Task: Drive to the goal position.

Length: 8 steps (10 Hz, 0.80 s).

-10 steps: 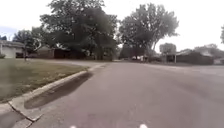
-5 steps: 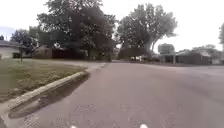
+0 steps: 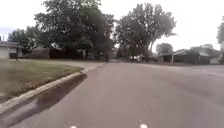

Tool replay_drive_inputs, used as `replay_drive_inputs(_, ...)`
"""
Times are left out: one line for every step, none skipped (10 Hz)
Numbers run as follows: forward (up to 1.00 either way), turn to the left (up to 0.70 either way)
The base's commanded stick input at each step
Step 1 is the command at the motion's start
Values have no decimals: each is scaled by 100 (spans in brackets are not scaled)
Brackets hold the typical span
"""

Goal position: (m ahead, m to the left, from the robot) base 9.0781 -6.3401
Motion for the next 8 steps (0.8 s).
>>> replay_drive_inputs(50,0)
replay_drive_inputs(50,38)
replay_drive_inputs(50,49)
replay_drive_inputs(50,7)
replay_drive_inputs(50,0)
replay_drive_inputs(50,0)
replay_drive_inputs(50,0)
replay_drive_inputs(50,0)
